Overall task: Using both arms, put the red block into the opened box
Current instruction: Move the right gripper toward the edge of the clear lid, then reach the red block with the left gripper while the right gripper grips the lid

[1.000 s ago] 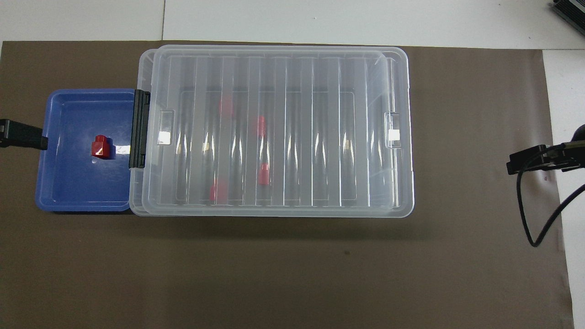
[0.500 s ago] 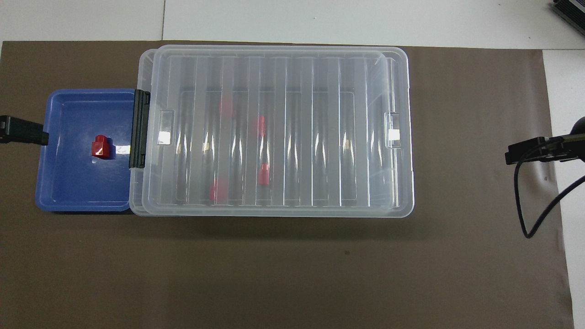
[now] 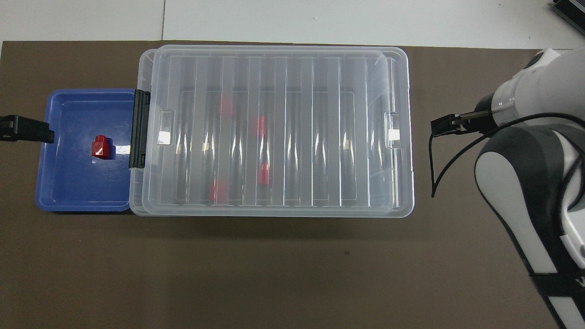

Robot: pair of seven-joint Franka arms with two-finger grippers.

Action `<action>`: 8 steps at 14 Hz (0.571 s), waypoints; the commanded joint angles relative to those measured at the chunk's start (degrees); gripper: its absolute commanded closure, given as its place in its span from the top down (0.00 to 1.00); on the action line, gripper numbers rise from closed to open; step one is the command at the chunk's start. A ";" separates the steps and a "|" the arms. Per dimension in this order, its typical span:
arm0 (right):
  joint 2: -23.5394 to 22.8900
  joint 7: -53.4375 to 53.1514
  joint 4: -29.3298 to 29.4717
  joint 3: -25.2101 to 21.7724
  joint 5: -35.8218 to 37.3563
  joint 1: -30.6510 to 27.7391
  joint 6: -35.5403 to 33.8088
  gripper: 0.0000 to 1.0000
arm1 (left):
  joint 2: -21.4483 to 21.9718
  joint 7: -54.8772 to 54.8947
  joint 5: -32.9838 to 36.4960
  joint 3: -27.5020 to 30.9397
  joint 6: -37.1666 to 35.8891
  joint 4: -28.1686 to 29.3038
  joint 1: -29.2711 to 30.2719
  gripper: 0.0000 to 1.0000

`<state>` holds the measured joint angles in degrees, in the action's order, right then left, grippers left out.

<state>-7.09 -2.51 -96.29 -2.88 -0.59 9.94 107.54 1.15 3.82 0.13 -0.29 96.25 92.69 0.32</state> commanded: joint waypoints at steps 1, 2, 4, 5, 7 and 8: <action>-3.62 -2.05 0.49 -0.02 -1.25 1.91 3.98 1.00 | 2.63 -0.48 -0.92 -0.15 2.81 4.07 0.30 1.00; -4.68 -3.62 0.49 -0.02 -1.25 2.79 5.38 1.00 | 2.63 -0.48 -0.92 -0.15 3.76 4.77 0.30 1.00; -7.05 -4.34 0.40 -0.02 -1.08 3.94 7.85 1.00 | 4.12 -0.39 -0.92 -0.06 9.71 10.54 0.47 1.00; -7.50 -4.34 0.31 -0.11 -0.55 3.94 8.38 1.00 | 4.73 -0.31 -1.01 -0.06 12.80 13.45 0.65 1.00; -8.03 -4.95 0.31 -0.19 0.06 3.94 8.82 1.00 | 4.57 -0.04 -0.92 0.03 15.98 15.84 1.00 1.00; -8.29 -5.22 0.14 -0.19 1.20 3.77 8.83 1.00 | 4.13 0.05 -0.92 0.03 16.95 16.46 1.17 1.00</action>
<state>-15.06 -6.28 -96.25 -2.96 -0.70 14.05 115.82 3.28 3.81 0.11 -0.02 109.64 104.71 0.47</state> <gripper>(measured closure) 0.000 0.000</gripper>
